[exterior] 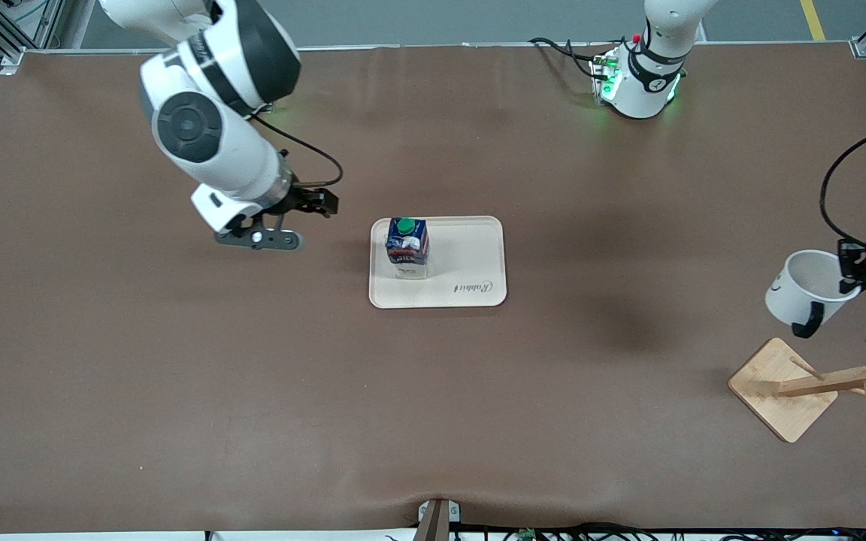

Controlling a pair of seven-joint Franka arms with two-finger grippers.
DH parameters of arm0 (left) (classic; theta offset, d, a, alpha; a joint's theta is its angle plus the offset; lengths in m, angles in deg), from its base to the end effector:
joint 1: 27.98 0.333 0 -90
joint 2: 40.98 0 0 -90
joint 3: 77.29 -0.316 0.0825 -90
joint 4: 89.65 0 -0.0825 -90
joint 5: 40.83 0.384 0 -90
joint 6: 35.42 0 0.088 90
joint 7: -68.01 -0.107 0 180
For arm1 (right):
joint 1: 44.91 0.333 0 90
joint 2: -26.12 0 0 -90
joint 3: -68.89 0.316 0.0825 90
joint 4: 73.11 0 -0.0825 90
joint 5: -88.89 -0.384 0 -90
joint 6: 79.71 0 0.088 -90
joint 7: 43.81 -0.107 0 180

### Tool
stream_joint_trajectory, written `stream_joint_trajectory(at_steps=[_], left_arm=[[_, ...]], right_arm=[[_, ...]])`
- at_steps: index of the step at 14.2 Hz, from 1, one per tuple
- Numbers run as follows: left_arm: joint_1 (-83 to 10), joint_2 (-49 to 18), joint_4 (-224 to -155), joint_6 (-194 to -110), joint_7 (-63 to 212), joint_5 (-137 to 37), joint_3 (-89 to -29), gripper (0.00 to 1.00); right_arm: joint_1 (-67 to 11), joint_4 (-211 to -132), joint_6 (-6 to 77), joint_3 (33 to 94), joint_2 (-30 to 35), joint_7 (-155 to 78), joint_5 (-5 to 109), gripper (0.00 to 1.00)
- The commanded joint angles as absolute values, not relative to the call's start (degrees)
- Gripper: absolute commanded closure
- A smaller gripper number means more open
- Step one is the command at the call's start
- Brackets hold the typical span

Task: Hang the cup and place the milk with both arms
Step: 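Grasp the blue milk carton with the right gripper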

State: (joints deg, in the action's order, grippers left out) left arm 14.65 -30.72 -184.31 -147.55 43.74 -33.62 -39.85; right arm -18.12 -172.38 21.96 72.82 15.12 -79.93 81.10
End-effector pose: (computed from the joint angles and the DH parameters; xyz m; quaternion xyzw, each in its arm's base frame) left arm 0.6176 0.0915 0.5362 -0.9810 0.1756 -0.0774 0.0268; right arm 0.5121 0.3153 0.4540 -0.9924 0.0656 0.1019 0.0189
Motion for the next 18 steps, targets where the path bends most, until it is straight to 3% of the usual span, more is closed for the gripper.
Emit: stream_joint_trajectory(at_steps=[1, 11, 18], left_arm=[[16.1, -28.8, -182.4, -147.3, 42.5, -35.9, -39.3, 1.0], [20.1, -21.3, -177.8, -149.6, 32.4, -38.3, -39.8, 1.0], [21.2, -20.0, -176.8, -151.1, 28.2, -38.5, -40.4, 1.0]], right_arm=[[-15.1, -172.4, 25.6, 72.4, 13.9, -84.7, 79.9, 0.0], [-8.0, -171.3, 42.2, 72.3, 6.4, -90.7, 76.9, 0.0], [-6.3, -170.0, 44.5, 72.1, 1.2, -90.8, 79.4, 0.0]])
